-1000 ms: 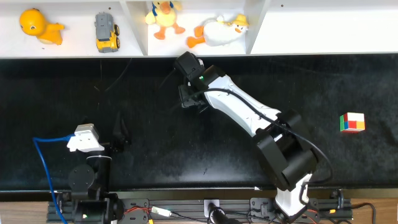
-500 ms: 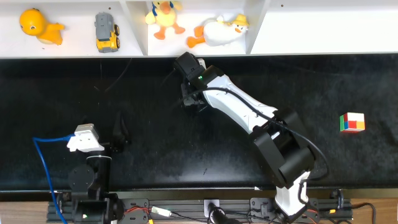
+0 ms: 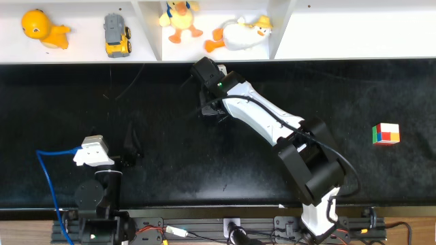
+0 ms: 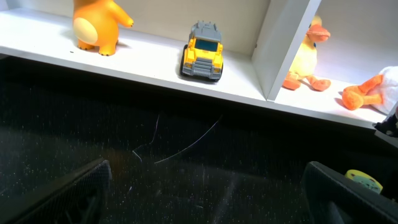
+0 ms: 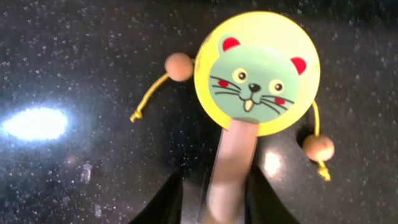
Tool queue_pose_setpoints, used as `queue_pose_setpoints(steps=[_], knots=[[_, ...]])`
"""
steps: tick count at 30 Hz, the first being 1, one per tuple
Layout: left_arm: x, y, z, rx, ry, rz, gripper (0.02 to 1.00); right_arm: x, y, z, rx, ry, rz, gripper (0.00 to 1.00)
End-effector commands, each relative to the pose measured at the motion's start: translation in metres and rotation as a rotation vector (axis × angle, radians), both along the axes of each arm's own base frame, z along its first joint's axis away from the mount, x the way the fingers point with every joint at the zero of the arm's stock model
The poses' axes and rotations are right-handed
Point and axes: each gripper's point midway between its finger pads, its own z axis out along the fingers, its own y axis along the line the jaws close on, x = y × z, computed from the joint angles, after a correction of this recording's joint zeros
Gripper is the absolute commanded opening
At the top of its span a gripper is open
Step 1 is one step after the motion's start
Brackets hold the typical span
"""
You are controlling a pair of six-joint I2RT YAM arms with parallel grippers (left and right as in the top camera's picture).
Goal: Store Toys
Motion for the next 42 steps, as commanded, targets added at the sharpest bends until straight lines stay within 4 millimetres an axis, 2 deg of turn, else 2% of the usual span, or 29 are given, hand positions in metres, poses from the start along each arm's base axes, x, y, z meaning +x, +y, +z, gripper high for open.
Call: queue_pose_setpoints(steps=[1, 4, 7, 13, 17, 22, 29, 32, 35, 42], knots=[[0.0, -0.004, 0.001, -0.025, -0.009, -0.016, 0.998, 0.004, 0.002, -0.002, -0.002, -0.001, -0.006, 0.189], [0.0, -0.004, 0.001, -0.025, -0.009, -0.016, 0.998, 0.003, 0.001, -0.002, -0.006, 0.003, -0.006, 0.18], [0.0, -0.004, 0.001, -0.025, -0.009, -0.016, 0.996, -0.001, -0.001, -0.003, -0.016, 0.019, -0.006, 0.047], [0.0, -0.004, 0.001, -0.025, -0.009, -0.016, 0.998, -0.018, -0.01, 0.005, -0.052, 0.103, -0.001, 0.045], [0.0, -0.004, 0.001, -0.025, -0.009, -0.016, 0.998, -0.026, -0.015, 0.027, -0.077, 0.135, 0.001, 0.045], [0.0, -0.004, 0.001, -0.025, -0.009, -0.016, 0.996, -0.038, -0.027, 0.075, -0.087, 0.117, -0.005, 0.045], [0.0, -0.004, 0.001, -0.025, -0.009, -0.016, 0.998, -0.049, -0.07, 0.143, -0.061, 0.021, -0.115, 0.045], [0.0, -0.004, 0.001, -0.025, -0.009, -0.016, 0.998, -0.052, -0.095, 0.163, -0.053, -0.017, -0.165, 0.045], [0.0, -0.004, 0.001, -0.025, -0.009, -0.016, 0.996, -0.059, -0.123, 0.168, -0.051, -0.026, -0.228, 0.045], [0.0, -0.004, 0.001, -0.025, -0.009, -0.016, 0.998, -0.074, -0.196, 0.162, -0.062, -0.038, -0.41, 0.047]])
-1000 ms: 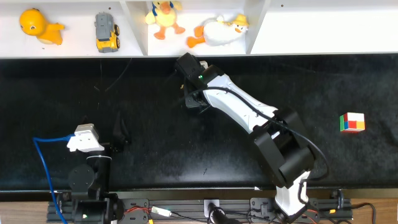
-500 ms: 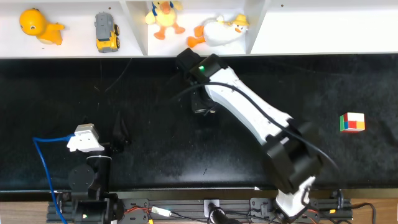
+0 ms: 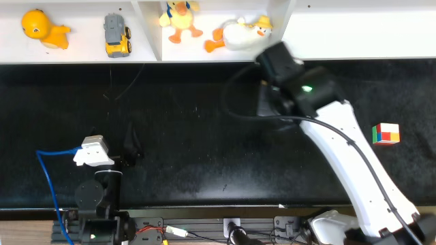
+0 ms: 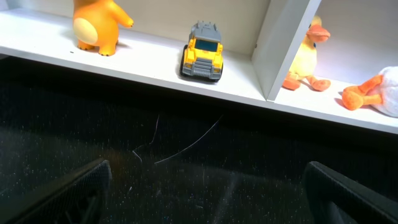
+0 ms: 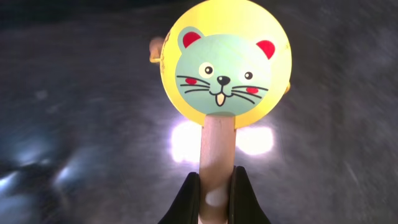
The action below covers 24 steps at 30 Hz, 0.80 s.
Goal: Store Toys
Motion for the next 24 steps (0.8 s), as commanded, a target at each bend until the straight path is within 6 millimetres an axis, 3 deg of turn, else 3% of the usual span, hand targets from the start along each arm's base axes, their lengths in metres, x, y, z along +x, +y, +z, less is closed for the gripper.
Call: queue_pose_setpoints(steps=[1, 11, 19, 24], knots=[[0.0, -0.004, 0.001, -0.025, -0.01, -0.016, 0.996, -0.003, -0.039, -0.002, -0.018, -0.036, -0.094, 0.049], [0.0, -0.004, 0.001, -0.025, -0.01, -0.016, 0.996, 0.036, -0.095, -0.016, -0.061, -0.142, -0.089, 0.047], [0.0, -0.004, 0.001, -0.025, -0.01, -0.016, 0.998, 0.092, -0.1, -0.014, -0.122, -0.311, 0.084, 0.047], [0.0, -0.004, 0.001, -0.025, -0.01, -0.016, 0.998, 0.12, -0.098, -0.031, -0.158, -0.328, 0.164, 0.045]])
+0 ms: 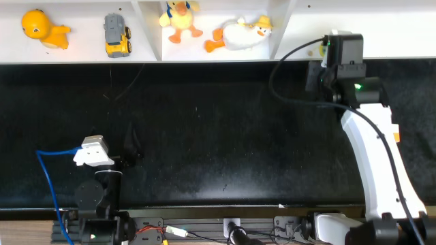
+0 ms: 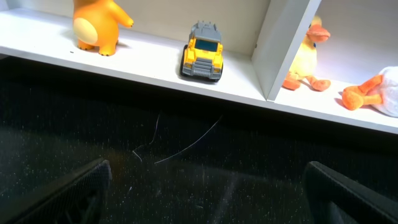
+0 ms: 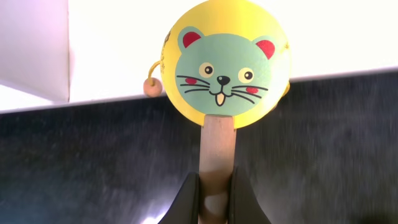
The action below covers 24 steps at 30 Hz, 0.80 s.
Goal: Store Toys
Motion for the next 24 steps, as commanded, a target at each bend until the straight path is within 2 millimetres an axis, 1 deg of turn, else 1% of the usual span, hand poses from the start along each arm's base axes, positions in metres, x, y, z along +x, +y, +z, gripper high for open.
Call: queue_pose_setpoints(steps=[1, 5, 10, 18, 24], knots=[[0.0, -0.004, 0.001, -0.025, -0.009, -0.016, 0.998, 0.016, 0.003, -0.025, -0.057, 0.04, 0.101, 0.045], [0.0, -0.004, 0.001, -0.025, -0.009, -0.016, 0.998, 0.035, 0.007, -0.042, -0.041, 0.029, 0.111, 0.047], [0.0, -0.004, 0.001, -0.025, -0.009, -0.016, 0.998, 0.057, 0.012, -0.052, -0.025, -0.016, 0.123, 0.047], [0.0, -0.004, 0.001, -0.025, -0.009, -0.016, 0.998, 0.089, 0.02, -0.051, 0.004, -0.125, 0.145, 0.049], [0.0, -0.004, 0.001, -0.025, -0.009, -0.016, 0.998, 0.105, 0.021, -0.054, 0.005, -0.175, 0.147, 0.047]])
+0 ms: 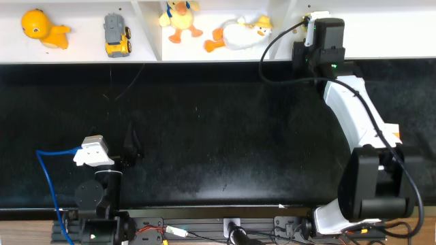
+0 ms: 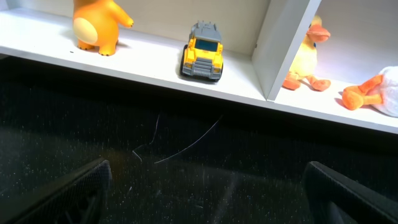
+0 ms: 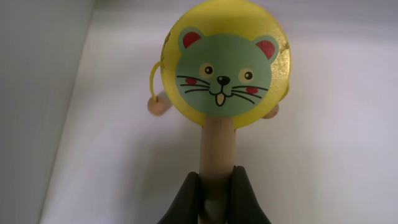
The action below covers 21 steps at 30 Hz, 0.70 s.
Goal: Store Toys
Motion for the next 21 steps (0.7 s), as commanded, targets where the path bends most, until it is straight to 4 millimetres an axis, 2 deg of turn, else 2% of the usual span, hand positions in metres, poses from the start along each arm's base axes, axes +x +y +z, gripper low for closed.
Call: queue_pose_setpoints(steps=[1, 5, 11, 12, 14, 16, 18, 19, 21], knots=[[0.0, -0.004, 0.001, -0.025, -0.009, -0.016, 0.998, 0.008, 0.003, -0.009, 0.01, -0.01, 0.013, 0.045], [0.0, -0.004, 0.001, -0.025, -0.009, -0.016, 0.998, 0.014, 0.013, -0.015, 0.051, -0.017, 0.049, 0.045], [0.0, -0.004, 0.001, -0.025, -0.009, -0.016, 0.996, 0.017, 0.013, -0.017, 0.089, -0.025, 0.015, 0.049], [0.0, -0.004, 0.001, -0.025, -0.009, -0.016, 0.998, 0.017, 0.013, -0.017, 0.089, -0.025, 0.014, 0.123], [0.0, -0.004, 0.001, -0.025, -0.009, -0.016, 0.998, 0.016, 0.013, -0.018, 0.094, -0.02, 0.009, 0.356], [0.0, -0.004, 0.001, -0.025, -0.009, -0.016, 0.998, 0.014, 0.012, -0.019, 0.104, -0.007, -0.002, 0.514], [0.0, -0.004, 0.001, -0.025, -0.009, -0.016, 0.998, 0.011, 0.012, -0.016, 0.102, 0.003, -0.004, 0.847], [0.0, -0.004, 0.001, -0.025, -0.009, -0.016, 0.998, 0.009, 0.011, -0.014, 0.098, 0.005, -0.009, 0.965], [0.0, -0.004, 0.001, -0.025, -0.009, -0.016, 0.996, 0.005, 0.008, -0.005, 0.093, 0.001, -0.02, 0.998]])
